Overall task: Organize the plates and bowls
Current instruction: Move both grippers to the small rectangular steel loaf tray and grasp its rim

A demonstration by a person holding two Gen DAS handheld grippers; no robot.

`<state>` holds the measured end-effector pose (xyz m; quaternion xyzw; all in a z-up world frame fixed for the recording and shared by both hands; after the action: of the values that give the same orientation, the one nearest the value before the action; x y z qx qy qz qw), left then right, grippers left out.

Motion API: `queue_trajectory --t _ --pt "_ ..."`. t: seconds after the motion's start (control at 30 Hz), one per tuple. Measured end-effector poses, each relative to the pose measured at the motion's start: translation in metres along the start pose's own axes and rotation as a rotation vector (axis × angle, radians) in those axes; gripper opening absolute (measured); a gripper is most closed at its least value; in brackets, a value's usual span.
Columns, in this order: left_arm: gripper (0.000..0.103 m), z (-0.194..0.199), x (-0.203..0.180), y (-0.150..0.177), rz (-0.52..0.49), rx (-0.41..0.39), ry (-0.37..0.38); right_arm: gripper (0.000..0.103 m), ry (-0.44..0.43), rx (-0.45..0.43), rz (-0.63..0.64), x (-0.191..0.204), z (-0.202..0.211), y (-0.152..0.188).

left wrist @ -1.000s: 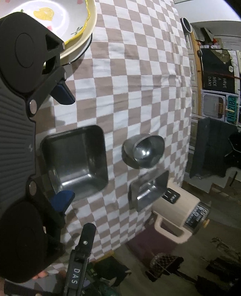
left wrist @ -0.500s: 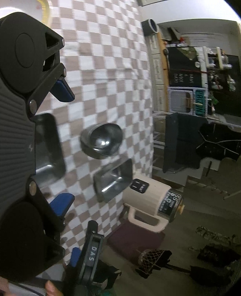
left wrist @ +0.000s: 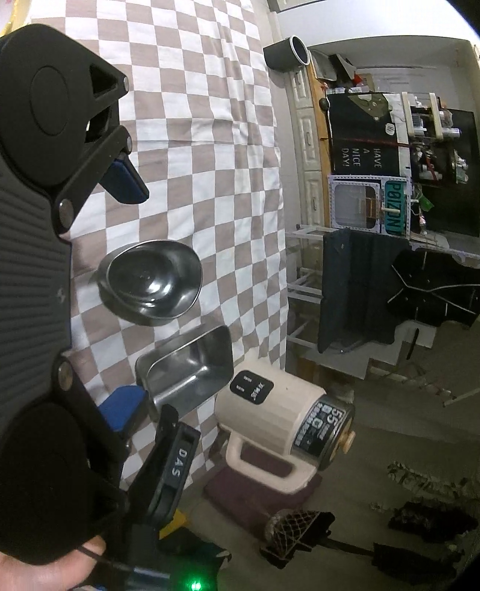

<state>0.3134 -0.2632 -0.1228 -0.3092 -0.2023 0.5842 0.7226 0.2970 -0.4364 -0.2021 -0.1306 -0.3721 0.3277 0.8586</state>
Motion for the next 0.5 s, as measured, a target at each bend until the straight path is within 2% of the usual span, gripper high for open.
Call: queue_trajectory --t 0.07,0.13,0.23,0.47,0.5 --pt "0.103 -0.007 0.000 -0.003 -0.003 0.008 -0.006 0.097 -0.007 0.011 -0.004 0.002 -0.012 -0.001" --pt "0.103 -0.012 -0.001 -0.006 -0.010 0.005 -0.007 0.089 0.002 0.028 -0.003 0.001 -0.021 -0.001" --pt "0.103 -0.020 -0.006 -0.013 -0.012 -0.016 -0.010 0.079 0.002 0.048 0.010 0.000 -0.025 0.001" --pt "0.103 -0.038 -0.019 -0.031 -0.007 -0.061 -0.001 0.067 -0.020 0.091 0.034 -0.003 -0.028 0.001" --pt "0.103 -0.039 -0.022 -0.033 -0.018 -0.075 -0.003 0.061 -0.026 0.088 0.043 -0.004 -0.025 -0.001"
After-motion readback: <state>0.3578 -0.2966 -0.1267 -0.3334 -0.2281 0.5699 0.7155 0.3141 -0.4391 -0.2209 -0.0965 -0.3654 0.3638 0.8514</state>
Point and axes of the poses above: each gripper's, at about its wrist camera, not at the fingertips, and z roughly against the way its jaws point, x to its left, y to its underside, the point moved 6 cm from there along -z, roughly the way its jaws point, and after that the axes turned 10 degrees about -y, right-handed, at the moved point
